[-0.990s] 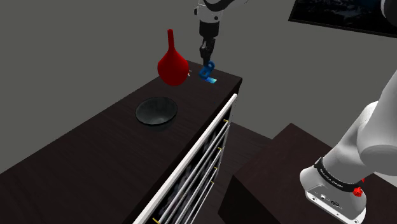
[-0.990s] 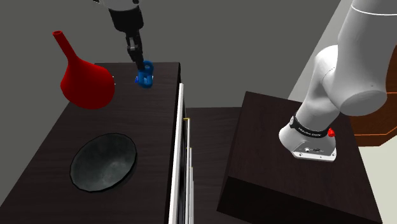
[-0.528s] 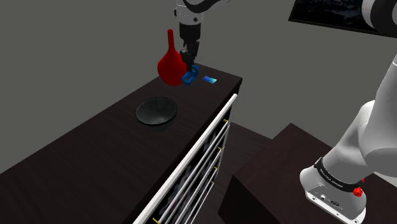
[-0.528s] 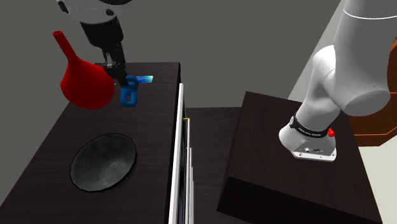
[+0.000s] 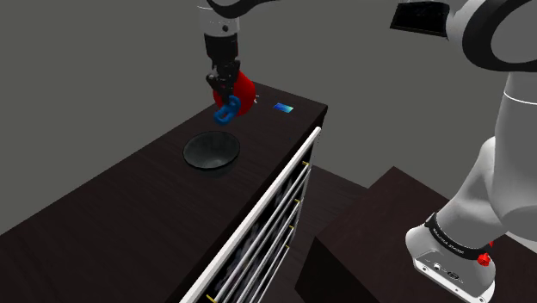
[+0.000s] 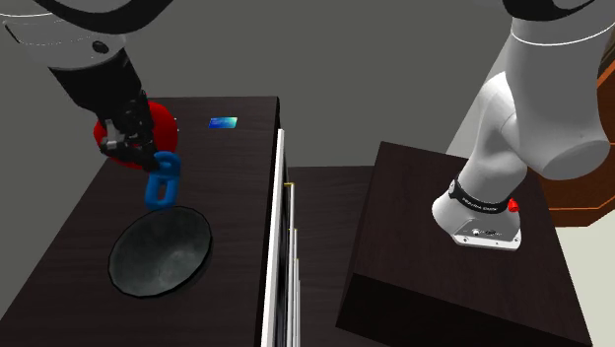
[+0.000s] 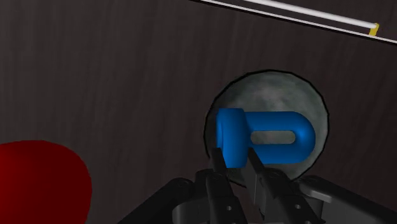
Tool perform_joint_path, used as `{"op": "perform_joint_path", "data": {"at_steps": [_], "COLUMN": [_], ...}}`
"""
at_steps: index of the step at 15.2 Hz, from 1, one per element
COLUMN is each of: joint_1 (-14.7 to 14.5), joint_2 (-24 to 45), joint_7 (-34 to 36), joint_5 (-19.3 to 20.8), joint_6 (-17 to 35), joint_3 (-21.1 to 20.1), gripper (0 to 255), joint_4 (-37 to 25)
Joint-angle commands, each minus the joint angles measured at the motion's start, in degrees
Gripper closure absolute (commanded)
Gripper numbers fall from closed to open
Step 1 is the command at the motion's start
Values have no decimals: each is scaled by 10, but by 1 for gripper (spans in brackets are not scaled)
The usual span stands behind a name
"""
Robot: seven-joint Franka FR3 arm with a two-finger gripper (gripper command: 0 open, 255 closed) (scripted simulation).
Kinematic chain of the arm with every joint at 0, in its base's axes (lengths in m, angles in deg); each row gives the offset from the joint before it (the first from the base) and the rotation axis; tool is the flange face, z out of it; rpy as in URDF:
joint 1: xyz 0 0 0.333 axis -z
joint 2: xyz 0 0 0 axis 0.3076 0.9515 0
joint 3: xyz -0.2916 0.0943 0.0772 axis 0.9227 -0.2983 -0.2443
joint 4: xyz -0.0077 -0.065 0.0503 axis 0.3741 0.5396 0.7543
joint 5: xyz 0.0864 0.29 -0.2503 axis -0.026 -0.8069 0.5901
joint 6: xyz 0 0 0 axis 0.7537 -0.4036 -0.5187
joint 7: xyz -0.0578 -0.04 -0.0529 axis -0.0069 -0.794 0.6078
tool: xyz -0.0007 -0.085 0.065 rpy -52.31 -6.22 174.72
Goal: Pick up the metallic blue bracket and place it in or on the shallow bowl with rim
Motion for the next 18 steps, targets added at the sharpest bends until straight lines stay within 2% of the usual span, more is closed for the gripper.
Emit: {"op": "perform_joint_path", "data": {"at_steps": [1, 2, 18], "joint_1": [-18, -33, -29], "joint_2": [37, 68, 61], "joint_7": [21, 38, 39], "joint_5": [6, 10, 10], "joint_6": [-23, -43, 85], "joint_3": [-5, -9, -7], "gripper": [255, 255, 255], "joint_4": [-60, -111, 24]}}
